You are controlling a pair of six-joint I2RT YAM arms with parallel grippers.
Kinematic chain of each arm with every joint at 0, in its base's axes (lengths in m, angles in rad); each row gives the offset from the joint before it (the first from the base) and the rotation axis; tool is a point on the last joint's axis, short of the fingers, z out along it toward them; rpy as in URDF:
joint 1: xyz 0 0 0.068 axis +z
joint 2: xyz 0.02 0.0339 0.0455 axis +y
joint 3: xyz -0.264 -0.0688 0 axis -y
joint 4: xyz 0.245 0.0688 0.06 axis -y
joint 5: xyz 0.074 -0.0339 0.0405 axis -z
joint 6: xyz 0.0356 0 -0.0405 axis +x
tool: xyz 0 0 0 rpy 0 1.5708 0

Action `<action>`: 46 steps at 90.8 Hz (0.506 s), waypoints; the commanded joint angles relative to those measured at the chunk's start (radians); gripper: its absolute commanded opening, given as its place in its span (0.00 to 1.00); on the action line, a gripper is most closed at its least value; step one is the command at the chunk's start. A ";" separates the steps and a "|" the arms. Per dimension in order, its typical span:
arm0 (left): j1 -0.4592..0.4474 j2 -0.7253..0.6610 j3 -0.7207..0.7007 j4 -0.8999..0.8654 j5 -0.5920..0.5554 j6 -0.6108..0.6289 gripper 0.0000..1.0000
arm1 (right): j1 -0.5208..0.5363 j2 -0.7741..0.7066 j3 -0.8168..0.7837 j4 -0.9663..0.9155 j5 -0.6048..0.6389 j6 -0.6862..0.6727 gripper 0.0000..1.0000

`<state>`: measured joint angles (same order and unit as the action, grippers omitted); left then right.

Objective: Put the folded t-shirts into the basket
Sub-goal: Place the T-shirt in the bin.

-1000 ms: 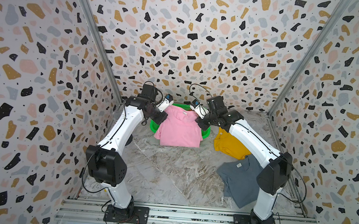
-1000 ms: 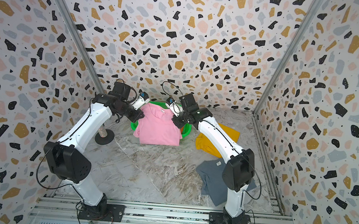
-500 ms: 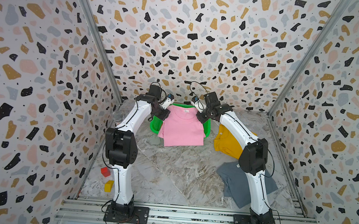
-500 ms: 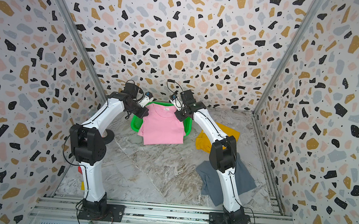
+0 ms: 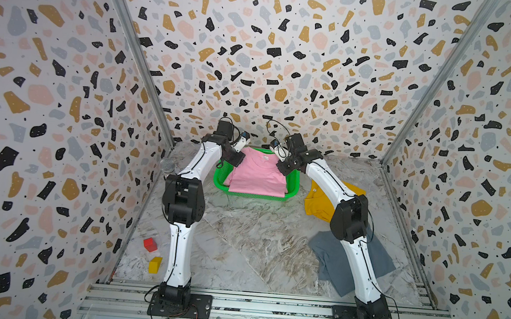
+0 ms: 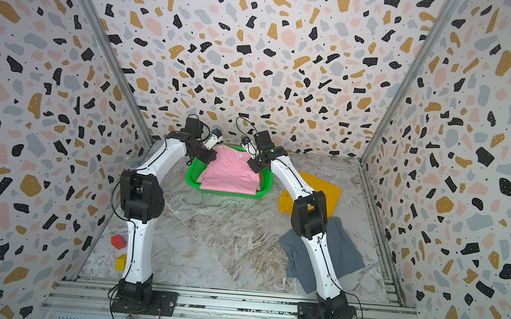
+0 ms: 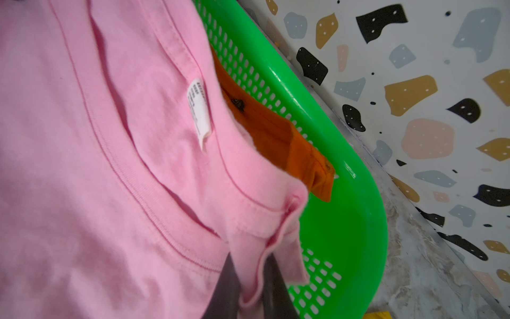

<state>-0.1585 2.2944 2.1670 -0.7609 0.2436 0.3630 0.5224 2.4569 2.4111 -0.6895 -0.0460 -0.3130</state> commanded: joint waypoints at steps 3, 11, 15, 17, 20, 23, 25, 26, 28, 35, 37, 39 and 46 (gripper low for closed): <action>0.004 0.039 0.076 0.021 -0.013 0.009 0.00 | -0.009 0.013 0.061 -0.018 0.026 -0.022 0.00; 0.004 0.056 0.070 0.018 -0.023 0.012 0.00 | -0.010 0.035 0.073 -0.018 0.036 -0.026 0.00; 0.005 0.061 0.059 0.023 -0.031 0.016 0.00 | -0.011 0.044 0.076 -0.018 0.040 -0.029 0.00; 0.005 0.062 0.053 0.025 -0.037 0.017 0.00 | -0.012 0.048 0.080 -0.018 0.044 -0.030 0.00; 0.005 0.065 0.047 0.030 -0.048 0.020 0.00 | -0.012 0.054 0.086 -0.018 0.046 -0.033 0.00; 0.005 0.067 0.044 0.031 -0.058 0.022 0.00 | -0.012 0.058 0.093 -0.017 0.052 -0.035 0.00; 0.004 0.071 0.045 0.031 -0.064 0.022 0.00 | -0.013 0.062 0.098 -0.018 0.054 -0.037 0.00; 0.005 0.072 0.045 0.032 -0.067 0.022 0.00 | -0.013 0.063 0.101 -0.018 0.055 -0.039 0.01; 0.005 0.073 0.046 0.032 -0.072 0.022 0.00 | -0.013 0.066 0.105 -0.018 0.058 -0.041 0.01; 0.005 0.081 0.052 0.034 -0.082 0.022 0.00 | -0.014 0.071 0.119 -0.016 0.072 -0.054 0.06; 0.004 0.082 0.054 0.035 -0.086 0.021 0.03 | -0.013 0.070 0.120 -0.015 0.078 -0.057 0.08; 0.004 0.086 0.056 0.037 -0.091 0.019 0.07 | -0.014 0.069 0.121 -0.013 0.084 -0.061 0.10; 0.004 0.096 0.069 0.045 -0.120 0.011 0.20 | -0.016 0.068 0.122 -0.005 0.116 -0.073 0.22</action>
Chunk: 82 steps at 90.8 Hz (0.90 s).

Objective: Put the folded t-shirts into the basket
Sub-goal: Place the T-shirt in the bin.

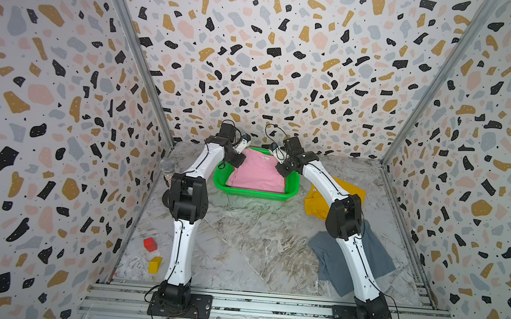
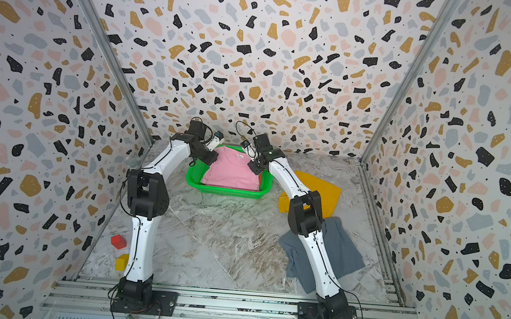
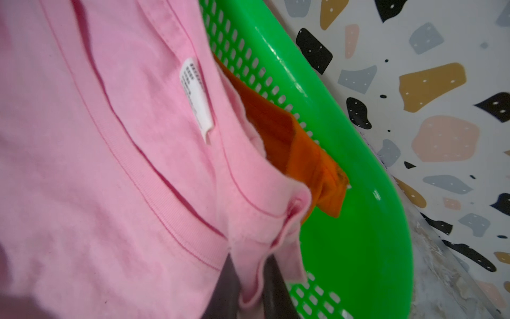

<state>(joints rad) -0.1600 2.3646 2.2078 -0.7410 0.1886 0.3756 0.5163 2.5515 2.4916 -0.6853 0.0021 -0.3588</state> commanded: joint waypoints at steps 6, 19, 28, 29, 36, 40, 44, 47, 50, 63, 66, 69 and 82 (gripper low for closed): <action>0.005 0.036 0.046 0.027 -0.092 -0.013 0.28 | -0.015 -0.026 0.043 0.000 0.103 -0.040 0.30; 0.005 0.034 0.066 0.028 -0.140 -0.035 0.41 | -0.024 -0.042 0.044 0.012 0.143 -0.060 0.45; 0.005 0.023 0.066 0.027 -0.172 -0.041 0.47 | -0.028 -0.058 0.041 0.013 0.151 -0.069 0.54; 0.005 0.022 0.066 0.027 -0.176 -0.041 0.48 | -0.028 -0.060 0.041 0.011 0.150 -0.071 0.55; 0.005 0.014 0.066 0.021 -0.198 -0.044 0.51 | -0.029 -0.076 0.031 0.010 0.151 -0.077 0.58; 0.005 0.007 0.066 0.015 -0.205 -0.046 0.52 | -0.029 -0.090 0.027 0.006 0.146 -0.080 0.59; 0.005 -0.002 0.065 0.006 -0.209 -0.050 0.53 | -0.029 -0.104 0.020 0.000 0.142 -0.080 0.60; 0.005 -0.010 0.063 -0.002 -0.209 -0.053 0.54 | -0.030 -0.116 0.015 -0.008 0.135 -0.079 0.61; 0.005 -0.021 0.060 -0.008 -0.203 -0.054 0.54 | -0.029 -0.133 0.007 -0.017 0.123 -0.079 0.61; 0.005 -0.087 0.020 -0.057 -0.150 -0.060 0.57 | -0.030 -0.259 -0.106 -0.033 0.062 -0.079 0.64; 0.005 -0.110 0.003 -0.064 -0.140 -0.060 0.58 | -0.030 -0.296 -0.148 -0.032 0.046 -0.082 0.65; 0.005 -0.136 -0.021 -0.068 -0.132 -0.059 0.59 | -0.033 -0.336 -0.189 -0.032 0.034 -0.085 0.65; 0.005 -0.267 -0.165 -0.061 -0.095 -0.042 0.64 | -0.044 -0.519 -0.404 -0.032 0.003 -0.102 0.68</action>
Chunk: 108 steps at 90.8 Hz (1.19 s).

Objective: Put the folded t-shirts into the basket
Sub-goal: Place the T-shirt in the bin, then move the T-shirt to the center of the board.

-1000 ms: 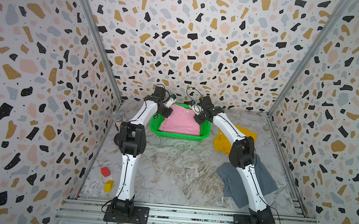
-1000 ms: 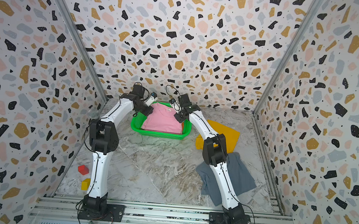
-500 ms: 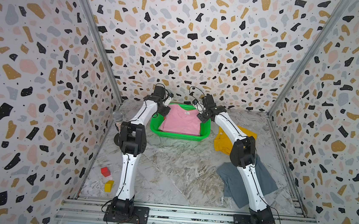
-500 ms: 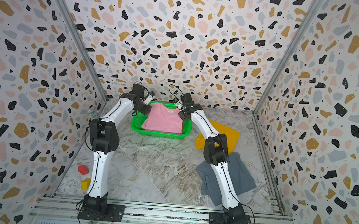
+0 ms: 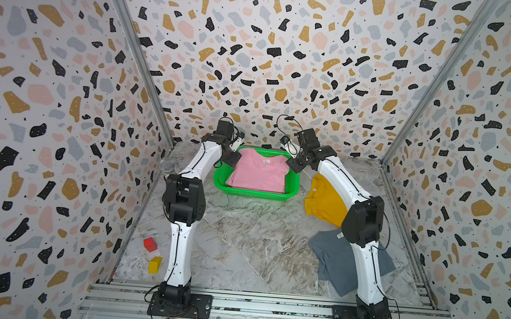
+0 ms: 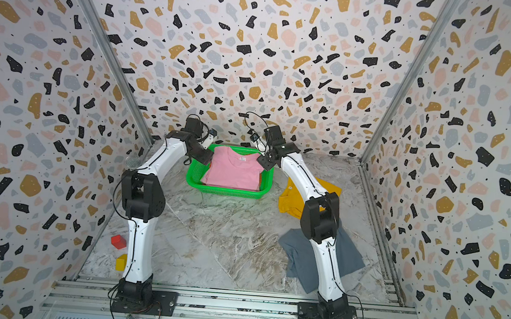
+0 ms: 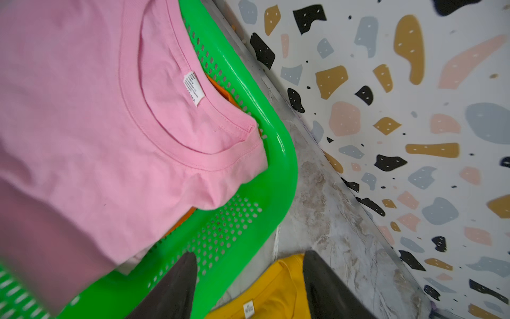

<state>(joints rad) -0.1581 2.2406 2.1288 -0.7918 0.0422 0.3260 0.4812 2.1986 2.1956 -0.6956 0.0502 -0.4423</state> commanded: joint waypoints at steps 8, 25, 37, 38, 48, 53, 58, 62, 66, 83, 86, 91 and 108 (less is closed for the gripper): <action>0.003 -0.248 -0.203 0.009 0.074 0.013 0.66 | -0.018 -0.277 -0.256 -0.021 -0.044 -0.033 0.70; 0.003 -0.492 -0.503 0.074 0.162 0.015 0.74 | -0.059 -0.542 -0.612 -0.066 -0.068 -0.088 0.71; 0.003 -0.638 -0.670 0.061 0.251 0.039 0.84 | -0.080 -0.731 -0.863 -0.179 -0.114 -0.162 0.73; 0.003 -0.646 -0.680 0.057 0.255 0.041 0.84 | -0.081 -0.743 -0.882 -0.191 -0.118 -0.171 0.73; 0.003 -0.733 -0.788 0.024 0.297 0.070 0.88 | -0.082 -0.847 -1.042 -0.332 -0.177 -0.279 0.74; 0.003 -0.772 -0.836 0.019 0.312 0.075 0.88 | -0.079 -0.882 -1.109 -0.383 -0.169 -0.322 0.73; 0.003 -0.802 -0.874 0.025 0.329 0.067 0.88 | -0.080 -0.902 -1.167 -0.403 -0.117 -0.349 0.72; 0.003 -0.822 -0.898 0.036 0.342 0.060 0.88 | -0.080 -0.915 -1.212 -0.404 -0.066 -0.379 0.71; 0.003 -0.834 -0.914 0.045 0.350 0.059 0.88 | -0.080 -0.924 -1.256 -0.401 -0.031 -0.411 0.69; 0.003 -0.829 -0.931 0.051 0.337 0.055 0.88 | -0.065 -0.933 -1.451 -0.240 0.051 -0.483 0.61; 0.003 -0.823 -0.930 0.050 0.341 0.055 0.88 | -0.054 -0.917 -1.467 -0.216 0.042 -0.478 0.58; 0.003 -0.814 -0.924 0.044 0.335 0.055 0.88 | -0.032 -0.885 -1.482 -0.191 0.021 -0.456 0.54; 0.003 -0.823 -0.933 0.052 0.284 0.064 0.89 | 0.106 -0.776 -1.485 -0.160 -0.052 -0.399 0.48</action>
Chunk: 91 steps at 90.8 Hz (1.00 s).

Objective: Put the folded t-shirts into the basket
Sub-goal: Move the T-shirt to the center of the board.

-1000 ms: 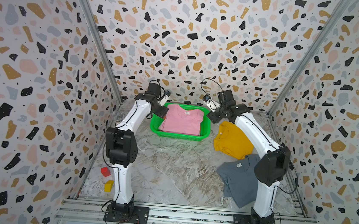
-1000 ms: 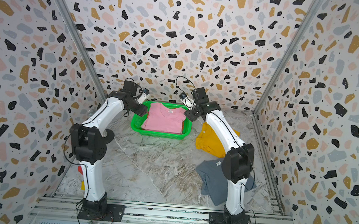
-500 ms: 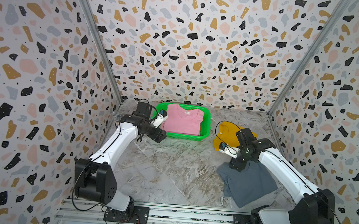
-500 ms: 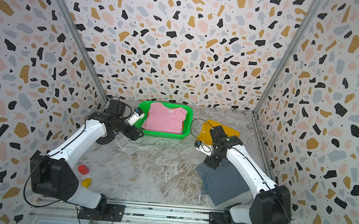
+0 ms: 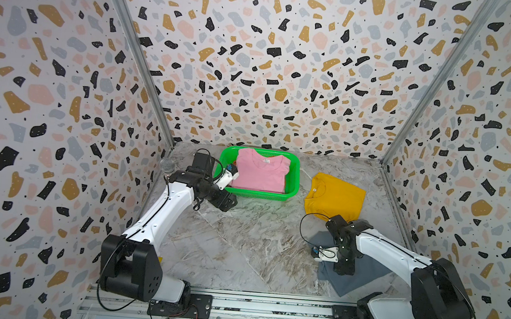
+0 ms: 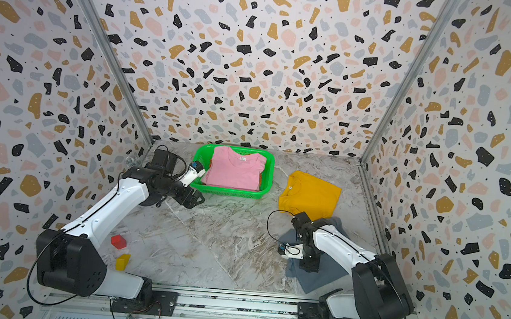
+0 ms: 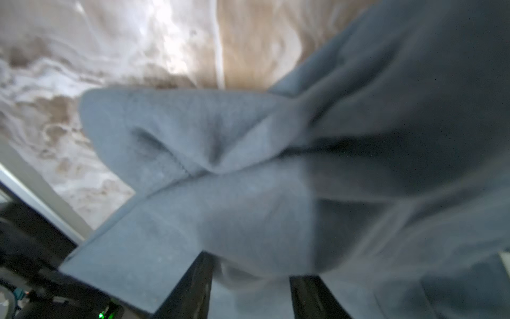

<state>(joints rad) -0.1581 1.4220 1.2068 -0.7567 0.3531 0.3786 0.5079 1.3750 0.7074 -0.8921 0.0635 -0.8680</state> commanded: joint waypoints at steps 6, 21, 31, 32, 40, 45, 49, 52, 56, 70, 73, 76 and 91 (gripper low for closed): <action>0.005 -0.014 -0.016 0.022 -0.055 0.017 0.89 | 0.138 0.098 0.027 0.040 -0.090 0.057 0.47; 0.021 -0.047 -0.027 0.033 -0.122 0.029 0.90 | 0.283 0.246 0.163 0.060 -0.154 0.158 0.45; 0.057 -0.065 -0.029 0.039 -0.160 0.011 0.91 | 0.365 0.339 0.291 0.103 -0.219 0.227 0.45; 0.062 -0.066 -0.028 0.039 -0.163 0.007 0.91 | 0.373 0.351 0.306 0.108 -0.222 0.236 0.45; 0.119 -0.074 -0.018 0.032 -0.173 -0.019 0.92 | 0.420 0.445 0.446 0.131 -0.259 0.289 0.45; 0.155 -0.083 -0.015 0.031 -0.175 -0.033 0.92 | 0.445 0.504 0.540 0.135 -0.282 0.323 0.45; 0.180 -0.091 -0.016 0.030 -0.174 -0.042 0.92 | 0.461 0.548 0.617 0.140 -0.299 0.357 0.45; 0.198 -0.098 -0.019 0.031 -0.173 -0.046 0.92 | 0.471 0.576 0.671 0.142 -0.315 0.383 0.46; 0.217 -0.109 -0.021 0.028 -0.169 -0.050 0.92 | 0.480 0.608 0.745 0.134 -0.343 0.411 0.47; 0.238 -0.158 -0.041 0.016 -0.147 -0.043 1.00 | 0.481 0.605 0.883 0.079 -0.360 0.422 0.54; 0.238 -0.168 -0.048 0.012 -0.127 -0.038 1.00 | 0.476 0.574 0.875 0.079 -0.351 0.415 0.56; 0.237 -0.176 -0.053 0.004 -0.097 -0.033 1.00 | 0.469 0.544 0.862 0.078 -0.351 0.412 0.57; 0.226 -0.180 -0.082 -0.065 0.108 -0.011 0.94 | 0.361 0.371 0.742 0.048 -0.423 0.402 0.65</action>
<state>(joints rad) 0.0772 1.2461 1.1557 -0.7578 0.2848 0.3485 0.9451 1.8923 1.5085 -0.7799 -0.2989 -0.4728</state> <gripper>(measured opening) 0.961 0.629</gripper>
